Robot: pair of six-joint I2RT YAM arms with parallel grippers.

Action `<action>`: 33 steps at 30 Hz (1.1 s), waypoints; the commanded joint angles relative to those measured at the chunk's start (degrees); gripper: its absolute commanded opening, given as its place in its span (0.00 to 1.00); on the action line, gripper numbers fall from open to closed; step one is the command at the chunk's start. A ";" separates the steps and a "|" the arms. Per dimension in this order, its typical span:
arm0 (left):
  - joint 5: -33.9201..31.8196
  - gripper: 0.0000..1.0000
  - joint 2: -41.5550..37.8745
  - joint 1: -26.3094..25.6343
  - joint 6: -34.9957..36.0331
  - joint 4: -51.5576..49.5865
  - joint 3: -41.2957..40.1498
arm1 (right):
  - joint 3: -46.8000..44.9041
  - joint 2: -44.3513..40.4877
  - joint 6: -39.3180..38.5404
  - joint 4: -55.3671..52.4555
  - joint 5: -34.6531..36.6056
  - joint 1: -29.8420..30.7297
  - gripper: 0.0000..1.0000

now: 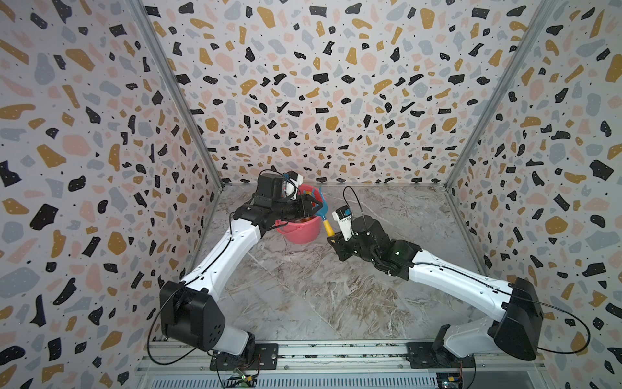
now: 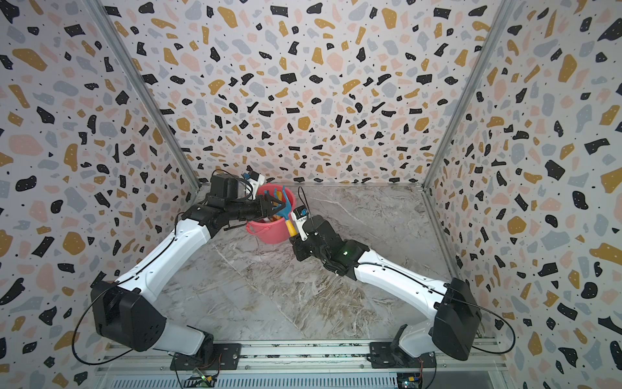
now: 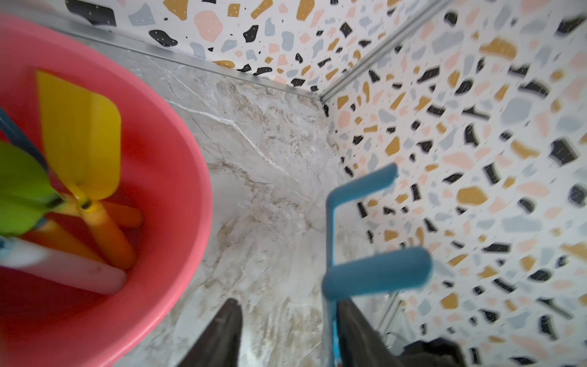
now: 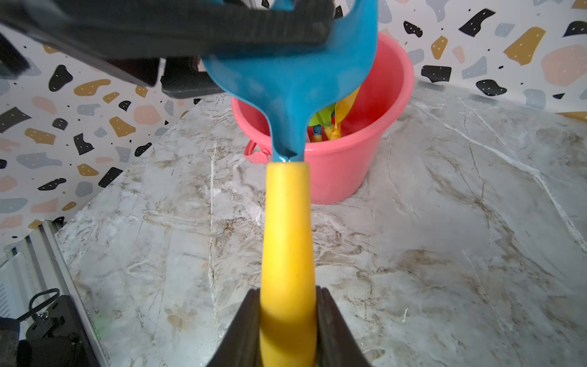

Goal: Organize the gardening tools
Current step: Pick up the gardening tool from the center of the board.

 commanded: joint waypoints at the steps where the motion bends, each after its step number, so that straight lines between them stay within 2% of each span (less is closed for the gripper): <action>1: 0.33 0.32 -0.41 -0.18 0.00 3.81 2.25 | 2.92 -0.81 -0.64 0.76 -0.56 0.32 0.00; 8: 0.92 0.01 -0.47 -0.13 0.42 5.25 2.81 | 4.59 -0.81 -1.22 -0.84 -0.38 0.32 0.00; 15: -0.75 0.00 -2.48 -0.17 3.12 8.07 2.22 | 5.19 -1.65 -1.05 -1.97 0.25 0.32 0.00; 17: -2.00 0.00 -3.32 -0.17 4.21 9.04 1.89 | 5.28 -2.06 -1.05 -2.24 0.70 0.32 0.05; 19: -3.29 0.00 -4.09 -0.17 5.40 9.82 1.53 | 5.21 -2.57 -0.94 -2.64 1.25 0.32 0.18; 24: -7.73 0.00 -6.05 -0.17 9.07 12.65 1.07 | 5.24 -4.18 -1.48 -4.82 3.56 0.32 0.63; 26: -10.25 0.00 -7.03 -0.17 10.92 13.63 0.80 | 4.97 -4.92 -1.49 -6.00 5.51 0.32 0.75; 32: -20.32 0.00 -8.26 -0.11 17.41 17.09 0.09 | 2.73 -8.76 -1.76 -9.14 11.80 0.23 0.99; 33: -22.33 0.00 -8.23 -0.09 18.59 17.51 0.09 | 2.13 -9.60 -1.79 -9.49 12.68 0.23 0.99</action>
